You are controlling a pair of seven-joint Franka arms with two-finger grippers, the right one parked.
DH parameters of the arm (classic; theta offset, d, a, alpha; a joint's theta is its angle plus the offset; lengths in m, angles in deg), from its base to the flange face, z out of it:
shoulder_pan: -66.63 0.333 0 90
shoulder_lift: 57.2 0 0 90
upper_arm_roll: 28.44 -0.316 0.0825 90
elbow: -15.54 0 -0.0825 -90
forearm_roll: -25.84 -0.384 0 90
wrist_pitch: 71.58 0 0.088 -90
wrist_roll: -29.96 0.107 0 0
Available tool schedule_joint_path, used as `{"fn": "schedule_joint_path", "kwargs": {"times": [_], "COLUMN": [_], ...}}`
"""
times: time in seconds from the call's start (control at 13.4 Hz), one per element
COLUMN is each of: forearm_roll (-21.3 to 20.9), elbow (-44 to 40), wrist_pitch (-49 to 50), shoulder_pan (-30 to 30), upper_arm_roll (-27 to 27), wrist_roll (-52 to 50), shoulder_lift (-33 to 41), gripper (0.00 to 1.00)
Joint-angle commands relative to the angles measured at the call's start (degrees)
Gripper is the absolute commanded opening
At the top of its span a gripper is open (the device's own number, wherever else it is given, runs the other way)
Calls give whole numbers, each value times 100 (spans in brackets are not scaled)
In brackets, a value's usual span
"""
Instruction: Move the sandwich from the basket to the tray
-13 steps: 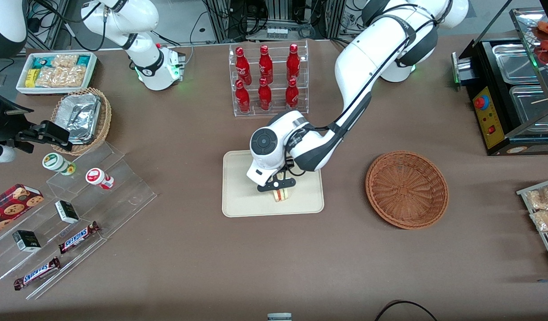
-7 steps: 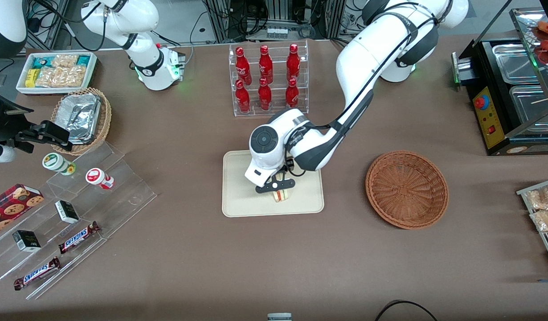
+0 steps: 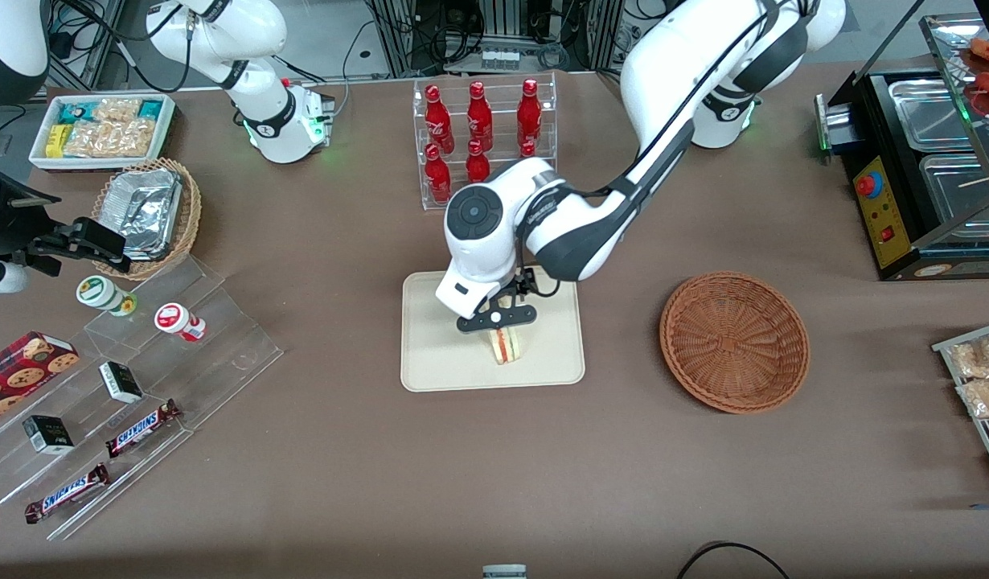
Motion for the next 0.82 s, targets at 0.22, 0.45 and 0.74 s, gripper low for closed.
{"fn": "schedule_joint_path", "kwargs": {"times": [0.22, 0.45, 0.74], "forearm_roll": [293, 547, 854], "elbow": [741, 1507, 2176], "wrist_pitch": [834, 825, 833], "shoulder_pan": [967, 1661, 2487], "upper_arm_roll": [-28, -19, -19], "wrist_roll": [1184, 1896, 2960], "shoulder_lift": [1073, 1803, 2533], "gripper": [100, 100, 100]}}
